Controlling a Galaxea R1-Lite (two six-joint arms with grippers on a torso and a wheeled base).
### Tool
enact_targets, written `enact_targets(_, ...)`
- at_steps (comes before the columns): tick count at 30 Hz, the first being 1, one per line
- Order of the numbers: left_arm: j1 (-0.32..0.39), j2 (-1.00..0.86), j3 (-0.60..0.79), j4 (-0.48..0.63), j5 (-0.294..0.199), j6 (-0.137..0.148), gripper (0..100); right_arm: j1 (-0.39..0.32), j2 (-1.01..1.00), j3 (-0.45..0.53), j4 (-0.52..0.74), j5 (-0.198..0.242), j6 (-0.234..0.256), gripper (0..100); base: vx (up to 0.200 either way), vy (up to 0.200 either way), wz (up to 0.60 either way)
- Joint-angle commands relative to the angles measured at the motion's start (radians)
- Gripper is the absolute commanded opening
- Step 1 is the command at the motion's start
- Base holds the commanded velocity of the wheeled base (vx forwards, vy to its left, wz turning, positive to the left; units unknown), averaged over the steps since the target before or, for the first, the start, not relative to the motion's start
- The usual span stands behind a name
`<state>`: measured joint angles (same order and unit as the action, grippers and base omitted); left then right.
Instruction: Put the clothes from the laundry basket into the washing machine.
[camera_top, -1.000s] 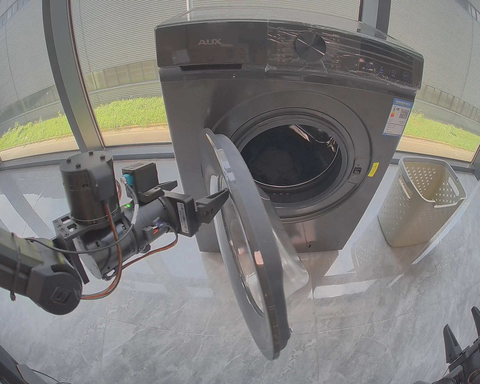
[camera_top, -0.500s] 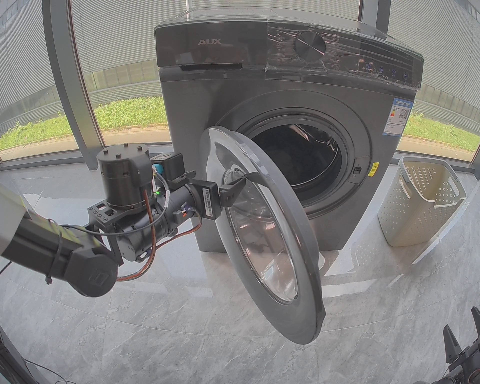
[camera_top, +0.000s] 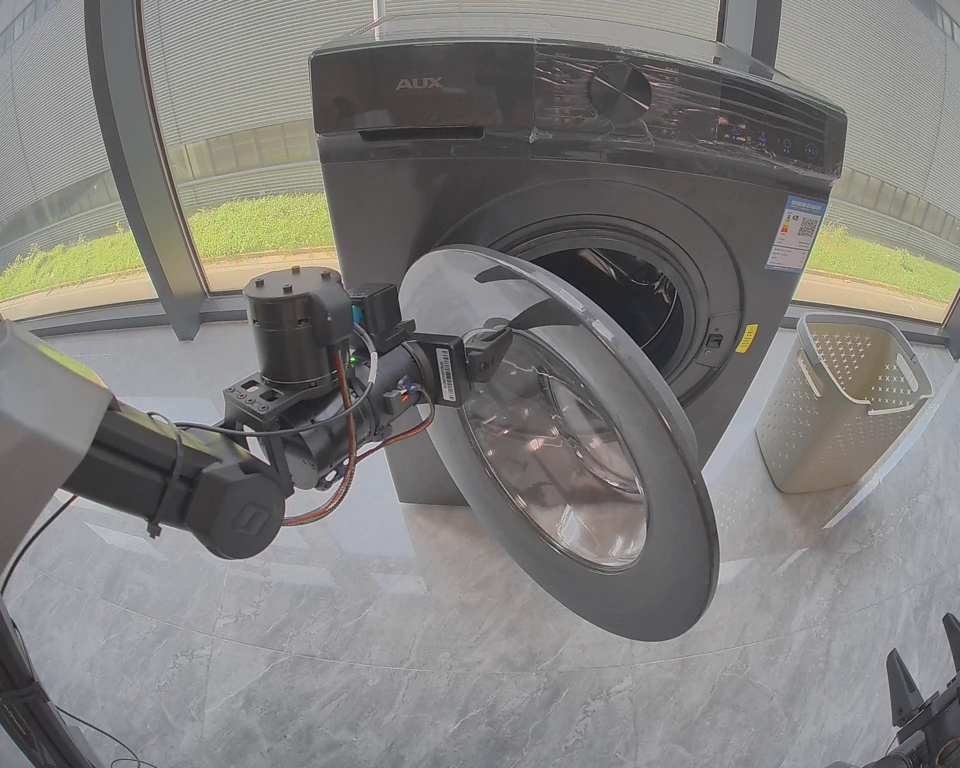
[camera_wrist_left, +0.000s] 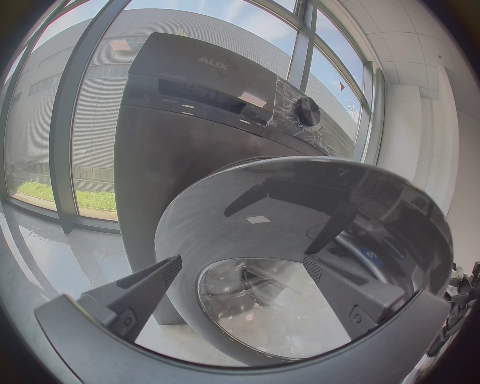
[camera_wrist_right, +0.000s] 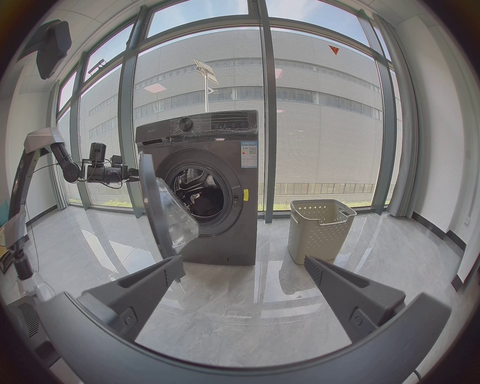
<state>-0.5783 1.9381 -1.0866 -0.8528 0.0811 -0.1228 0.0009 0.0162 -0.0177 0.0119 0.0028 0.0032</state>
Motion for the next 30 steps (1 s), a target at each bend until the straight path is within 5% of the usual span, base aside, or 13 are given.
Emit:
enact_targets(1,0.009,0.059,-0.062,-0.003,0.017,-0.006,100,0.001,-0.016,0.013,0.000,0.000,0.000,100,0.000,0.000,0.00)
enact_targets(12,0.009,-0.051,0.088,-0.005,0.026,-0.023,100,0.001,-0.016,0.013,0.000,0.000,0.000,100,0.000,0.000,0.00)
enact_targets(30,0.067,-0.964,0.913,0.000,0.017,-0.018,100,0.001,-0.016,0.013,0.000,0.000,0.000,100,0.000,0.000,0.00)
